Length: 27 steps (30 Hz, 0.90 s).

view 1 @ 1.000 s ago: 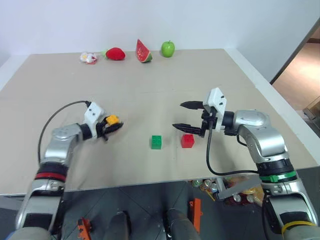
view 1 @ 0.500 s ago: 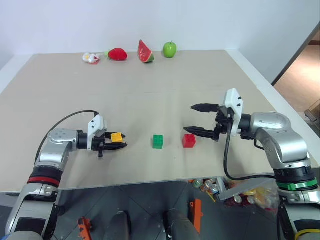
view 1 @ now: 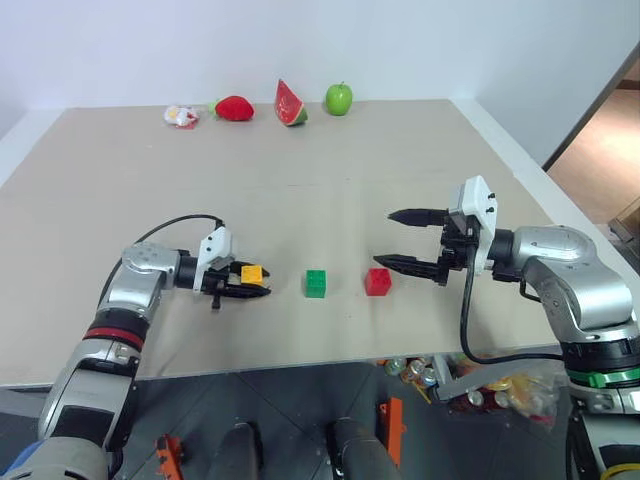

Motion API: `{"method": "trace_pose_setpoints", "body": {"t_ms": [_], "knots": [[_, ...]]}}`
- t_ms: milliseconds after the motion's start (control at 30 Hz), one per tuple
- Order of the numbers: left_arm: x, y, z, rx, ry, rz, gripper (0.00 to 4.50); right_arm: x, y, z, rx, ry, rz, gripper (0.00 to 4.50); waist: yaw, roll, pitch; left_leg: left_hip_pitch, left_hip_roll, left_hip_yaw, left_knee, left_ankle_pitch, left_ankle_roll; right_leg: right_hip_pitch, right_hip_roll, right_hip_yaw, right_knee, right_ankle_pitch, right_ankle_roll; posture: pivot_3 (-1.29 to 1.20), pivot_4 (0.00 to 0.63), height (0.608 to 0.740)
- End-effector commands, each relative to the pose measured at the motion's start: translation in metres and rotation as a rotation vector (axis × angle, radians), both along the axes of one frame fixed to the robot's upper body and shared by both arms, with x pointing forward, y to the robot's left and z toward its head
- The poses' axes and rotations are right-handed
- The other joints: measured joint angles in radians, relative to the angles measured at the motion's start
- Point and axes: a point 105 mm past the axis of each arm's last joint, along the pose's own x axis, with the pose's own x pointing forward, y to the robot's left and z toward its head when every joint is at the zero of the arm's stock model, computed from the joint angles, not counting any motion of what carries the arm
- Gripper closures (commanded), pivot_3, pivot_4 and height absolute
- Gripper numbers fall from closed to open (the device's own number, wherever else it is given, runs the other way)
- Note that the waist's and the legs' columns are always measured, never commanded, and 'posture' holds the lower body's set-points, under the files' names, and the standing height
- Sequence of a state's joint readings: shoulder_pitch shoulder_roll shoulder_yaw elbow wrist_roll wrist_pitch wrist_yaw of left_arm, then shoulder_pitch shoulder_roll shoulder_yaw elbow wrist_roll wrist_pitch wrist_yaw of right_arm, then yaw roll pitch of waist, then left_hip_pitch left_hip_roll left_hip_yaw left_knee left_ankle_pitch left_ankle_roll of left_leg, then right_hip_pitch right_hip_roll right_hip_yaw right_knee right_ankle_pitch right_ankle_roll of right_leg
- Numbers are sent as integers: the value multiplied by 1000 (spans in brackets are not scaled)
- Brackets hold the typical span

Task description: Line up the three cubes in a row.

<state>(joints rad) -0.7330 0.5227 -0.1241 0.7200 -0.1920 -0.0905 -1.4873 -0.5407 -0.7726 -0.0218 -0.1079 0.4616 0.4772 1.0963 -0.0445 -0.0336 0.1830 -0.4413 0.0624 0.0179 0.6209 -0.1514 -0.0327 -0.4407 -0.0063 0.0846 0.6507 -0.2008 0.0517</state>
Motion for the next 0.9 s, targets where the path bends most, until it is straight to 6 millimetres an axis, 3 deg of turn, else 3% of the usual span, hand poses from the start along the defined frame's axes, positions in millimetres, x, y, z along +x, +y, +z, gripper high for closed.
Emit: {"method": "trace_pose_setpoints", "body": {"t_ms": [33,233,467,533,600,733,900], "knots": [[3,-1,9,4,-28,-26,3108,-14,-7,16,3,-28,28,130,0,0,0,0,0,0,0,0,0,0,0,0,0,0,0,0,150,740],[5,-3,10,-6,-22,-26,3108,-22,-21,7,-25,14,7,130,0,0,0,0,0,0,0,0,0,0,0,0,0,0,0,0,150,740],[5,-7,9,-3,-26,-40,3108,-24,-18,8,-11,15,14,130,-3,0,0,0,0,0,2,0,0,0,0,0,0,1,0,0,150,740],[7,-6,10,-9,-29,-26,2085,-24,-18,7,-12,19,12,130,-2,0,0,0,0,0,2,0,0,0,0,0,0,1,0,0,150,740],[8,-4,11,-13,-28,-14,1601,-24,-19,6,-13,23,9,130,-2,0,0,0,0,0,2,0,0,0,0,0,0,1,0,0,150,740],[8,0,8,10,-56,6,218,-24,-21,3,-17,32,6,130,-2,0,0,0,0,0,2,0,0,0,0,0,0,1,1,0,150,740],[5,15,16,2,-78,45,218,-25,-19,2,-18,43,17,130,-3,0,0,0,0,0,2,0,0,0,0,0,0,1,1,0,150,740]]}}
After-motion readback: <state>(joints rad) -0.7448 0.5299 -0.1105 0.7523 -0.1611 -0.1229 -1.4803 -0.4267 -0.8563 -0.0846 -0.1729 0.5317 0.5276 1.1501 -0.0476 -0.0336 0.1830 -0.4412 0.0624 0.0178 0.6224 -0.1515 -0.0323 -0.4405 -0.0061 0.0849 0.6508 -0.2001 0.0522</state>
